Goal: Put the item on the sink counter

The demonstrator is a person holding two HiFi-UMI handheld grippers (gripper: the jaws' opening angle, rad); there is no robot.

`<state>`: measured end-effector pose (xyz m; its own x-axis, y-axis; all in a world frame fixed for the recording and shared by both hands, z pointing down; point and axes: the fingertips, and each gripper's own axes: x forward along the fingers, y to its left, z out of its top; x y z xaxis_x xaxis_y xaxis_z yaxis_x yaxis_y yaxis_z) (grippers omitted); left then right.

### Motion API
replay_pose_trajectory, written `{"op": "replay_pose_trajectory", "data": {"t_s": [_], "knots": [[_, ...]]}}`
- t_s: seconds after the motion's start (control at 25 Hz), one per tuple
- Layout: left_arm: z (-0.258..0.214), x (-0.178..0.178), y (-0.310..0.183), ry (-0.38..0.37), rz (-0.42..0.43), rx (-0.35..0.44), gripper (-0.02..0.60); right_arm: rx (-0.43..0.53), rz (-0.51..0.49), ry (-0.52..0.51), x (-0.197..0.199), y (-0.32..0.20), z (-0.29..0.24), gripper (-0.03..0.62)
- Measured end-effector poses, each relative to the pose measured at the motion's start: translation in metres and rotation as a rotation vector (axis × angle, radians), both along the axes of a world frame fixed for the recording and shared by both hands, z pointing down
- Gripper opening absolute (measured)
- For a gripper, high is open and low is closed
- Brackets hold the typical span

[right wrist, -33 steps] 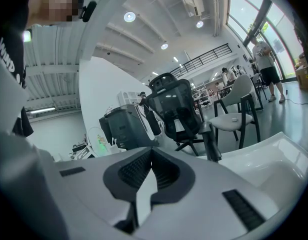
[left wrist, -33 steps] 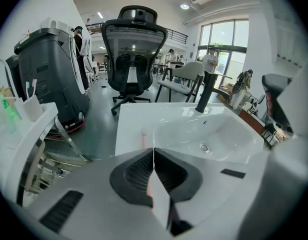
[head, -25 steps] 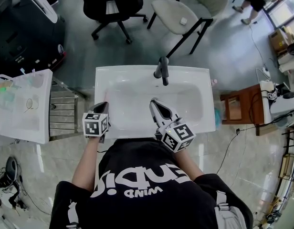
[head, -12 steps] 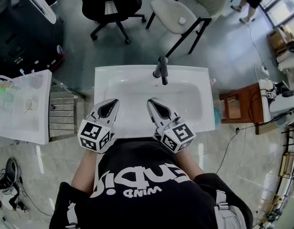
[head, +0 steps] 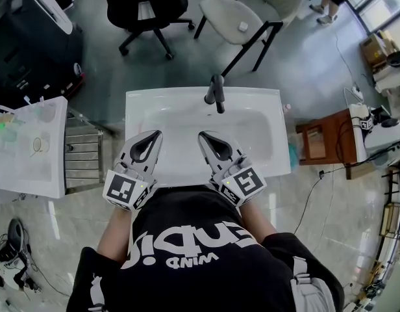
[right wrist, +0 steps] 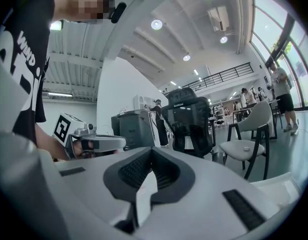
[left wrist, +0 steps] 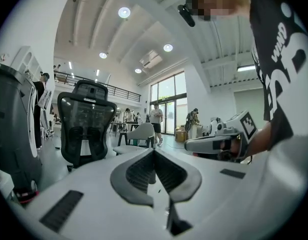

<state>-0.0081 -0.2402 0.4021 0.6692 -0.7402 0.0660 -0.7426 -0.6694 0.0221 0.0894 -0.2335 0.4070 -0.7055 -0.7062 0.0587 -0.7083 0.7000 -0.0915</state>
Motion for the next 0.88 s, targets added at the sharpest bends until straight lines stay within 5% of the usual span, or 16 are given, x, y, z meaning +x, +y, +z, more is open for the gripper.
{"op": "replay_pose_trajectory", "data": {"t_s": [0.88], "knots": [[0.013,-0.014,0.004,0.018,-0.065,-0.01,0.02,-0.013,0.072,-0.024,0.006,-0.007,0.007,0.017]]}}
